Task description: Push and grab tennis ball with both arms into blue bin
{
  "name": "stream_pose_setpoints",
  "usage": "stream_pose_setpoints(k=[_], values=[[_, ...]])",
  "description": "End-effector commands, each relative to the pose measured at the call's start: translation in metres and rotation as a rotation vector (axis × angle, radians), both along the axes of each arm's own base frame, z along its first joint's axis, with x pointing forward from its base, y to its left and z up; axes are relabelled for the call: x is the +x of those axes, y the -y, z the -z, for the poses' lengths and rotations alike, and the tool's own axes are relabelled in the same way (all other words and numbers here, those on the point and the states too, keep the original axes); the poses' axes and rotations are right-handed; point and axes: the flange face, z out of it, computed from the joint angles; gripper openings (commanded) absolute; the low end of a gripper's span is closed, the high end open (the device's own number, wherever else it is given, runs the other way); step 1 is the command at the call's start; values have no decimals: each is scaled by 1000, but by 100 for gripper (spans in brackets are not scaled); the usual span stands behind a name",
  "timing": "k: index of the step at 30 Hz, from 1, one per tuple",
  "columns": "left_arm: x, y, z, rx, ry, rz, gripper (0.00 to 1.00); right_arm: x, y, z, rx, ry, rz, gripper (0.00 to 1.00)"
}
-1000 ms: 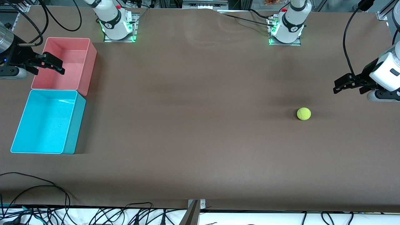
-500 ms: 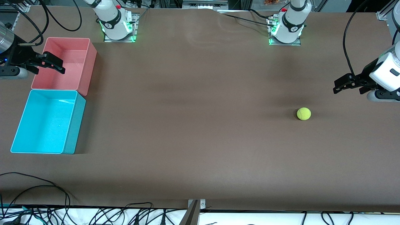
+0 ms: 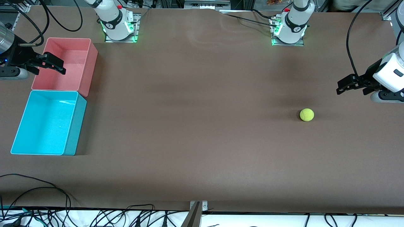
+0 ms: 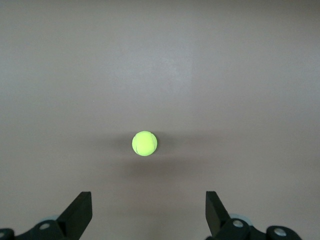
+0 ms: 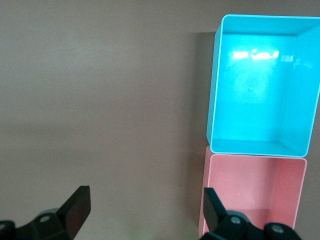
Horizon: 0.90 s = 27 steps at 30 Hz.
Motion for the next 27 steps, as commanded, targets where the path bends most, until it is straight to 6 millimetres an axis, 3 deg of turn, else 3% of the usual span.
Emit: stream_pose_setpoints(k=[1, 20, 25, 27], values=[[-3, 2, 1, -12, -5, 18, 100, -5, 0, -3, 16, -6, -8, 100], [-2, -2, 4, -13, -10, 7, 100, -5, 0, -3, 16, -6, -8, 100], [-2, -7, 1, -10, -6, -80, 100, -5, 0, -3, 16, -4, -8, 100], [-2, -7, 1, -9, -7, -91, 92, -5, 0, -3, 16, -4, -8, 100]])
